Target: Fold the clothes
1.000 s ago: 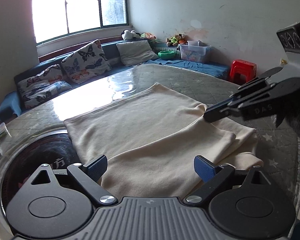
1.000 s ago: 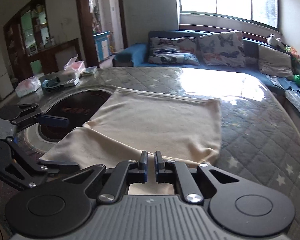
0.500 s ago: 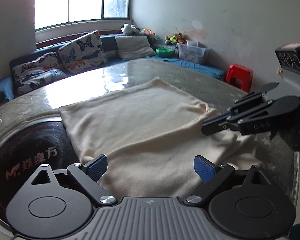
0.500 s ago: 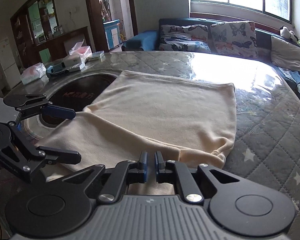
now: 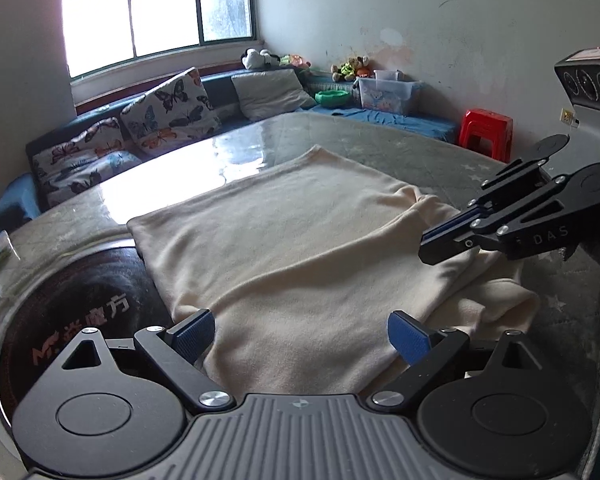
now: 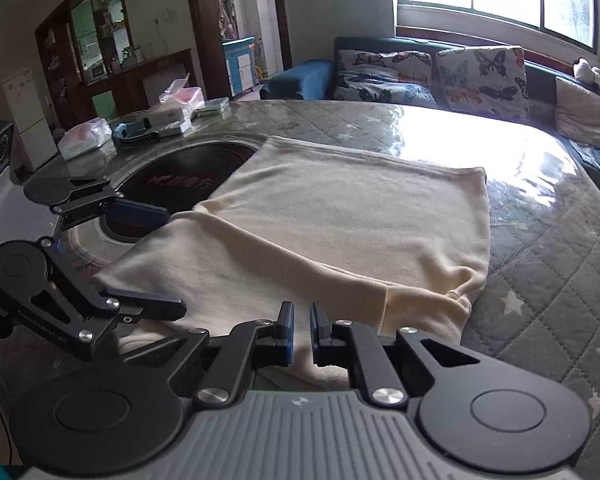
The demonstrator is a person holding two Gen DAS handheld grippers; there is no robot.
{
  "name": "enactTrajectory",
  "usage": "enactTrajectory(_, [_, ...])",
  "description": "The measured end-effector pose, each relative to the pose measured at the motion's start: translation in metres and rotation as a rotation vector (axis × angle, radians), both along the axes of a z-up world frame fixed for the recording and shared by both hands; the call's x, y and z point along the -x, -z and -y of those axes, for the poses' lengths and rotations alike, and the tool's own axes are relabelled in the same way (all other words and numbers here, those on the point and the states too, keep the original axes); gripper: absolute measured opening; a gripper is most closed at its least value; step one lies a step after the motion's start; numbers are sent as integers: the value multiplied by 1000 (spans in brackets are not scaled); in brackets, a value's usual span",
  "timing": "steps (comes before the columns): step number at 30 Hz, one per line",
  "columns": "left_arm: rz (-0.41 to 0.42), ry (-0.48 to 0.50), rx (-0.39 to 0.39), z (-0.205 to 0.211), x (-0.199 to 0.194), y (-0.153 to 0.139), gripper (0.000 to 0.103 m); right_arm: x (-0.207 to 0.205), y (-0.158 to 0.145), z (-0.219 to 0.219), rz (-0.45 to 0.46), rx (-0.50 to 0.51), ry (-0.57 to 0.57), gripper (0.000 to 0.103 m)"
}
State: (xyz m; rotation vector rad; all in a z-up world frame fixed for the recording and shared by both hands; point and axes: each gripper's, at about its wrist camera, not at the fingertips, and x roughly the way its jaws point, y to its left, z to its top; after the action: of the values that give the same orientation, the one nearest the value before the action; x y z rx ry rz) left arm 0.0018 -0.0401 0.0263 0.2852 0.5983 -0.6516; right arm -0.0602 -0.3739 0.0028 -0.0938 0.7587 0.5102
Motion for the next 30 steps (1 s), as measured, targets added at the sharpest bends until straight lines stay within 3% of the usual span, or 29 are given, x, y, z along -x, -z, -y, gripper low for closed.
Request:
enactTrajectory(7, [-34,-39,-17,-3,0,12,94,9,6,-1,-17,30,-12,9])
enactTrajectory(12, [-12,-30,21,-7,10,2,94,14,3,1,-13,20,-10,9])
enactTrajectory(14, [-23,-30,3,-5,10,6,94,14,4,1,-14,26,-9,14])
enactTrajectory(30, [-24,-24,-14,-4,23,8,95,21,4,5,-13,25,9,15])
